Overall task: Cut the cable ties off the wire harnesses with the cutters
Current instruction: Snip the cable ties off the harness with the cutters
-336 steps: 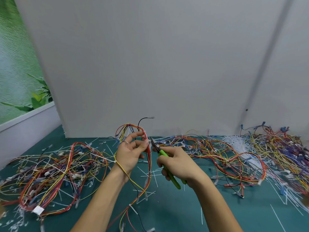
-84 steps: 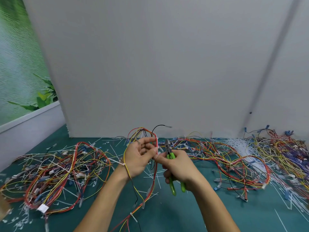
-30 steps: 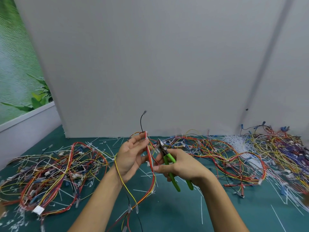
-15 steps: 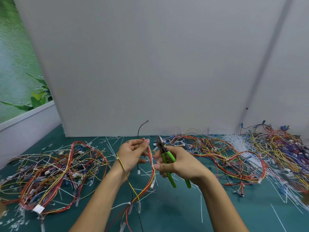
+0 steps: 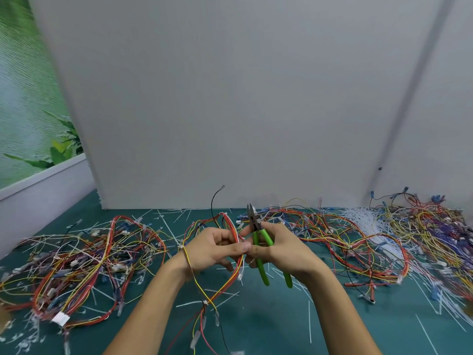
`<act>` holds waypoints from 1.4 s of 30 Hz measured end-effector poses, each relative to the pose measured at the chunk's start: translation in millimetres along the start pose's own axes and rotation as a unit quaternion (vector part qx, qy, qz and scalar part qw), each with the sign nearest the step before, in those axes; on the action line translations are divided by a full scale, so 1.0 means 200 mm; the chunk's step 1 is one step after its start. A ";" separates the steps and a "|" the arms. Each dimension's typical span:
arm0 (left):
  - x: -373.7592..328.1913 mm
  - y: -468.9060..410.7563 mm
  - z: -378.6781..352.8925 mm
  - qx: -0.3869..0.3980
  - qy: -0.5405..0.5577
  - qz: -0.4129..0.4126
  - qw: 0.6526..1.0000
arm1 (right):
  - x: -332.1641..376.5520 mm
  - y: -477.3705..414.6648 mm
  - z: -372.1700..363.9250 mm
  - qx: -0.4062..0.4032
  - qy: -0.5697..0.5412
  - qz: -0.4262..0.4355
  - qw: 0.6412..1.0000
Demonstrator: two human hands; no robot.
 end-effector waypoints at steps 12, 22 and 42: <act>-0.02 0.02 -0.02 0.015 -0.029 -0.022 0.999 | -0.02 -0.01 0.02 -0.016 0.031 0.019 0.999; -0.01 -0.01 -0.05 0.007 0.054 -0.017 0.998 | -0.05 -0.04 0.04 -0.062 -0.031 -0.009 0.998; -0.02 -0.01 -0.05 -0.046 0.082 -0.054 0.994 | -0.13 -0.10 0.10 -0.126 -0.084 -0.052 0.987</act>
Point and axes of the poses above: each hand's wrist, its own y-axis away from the middle knuckle, its own z-axis out of the back of the hand, x = y × z, the point moved 8 cm from there along -y, towards the middle knuckle, and after that the axes turned 14 degrees about -x, right-handed, at the moved point
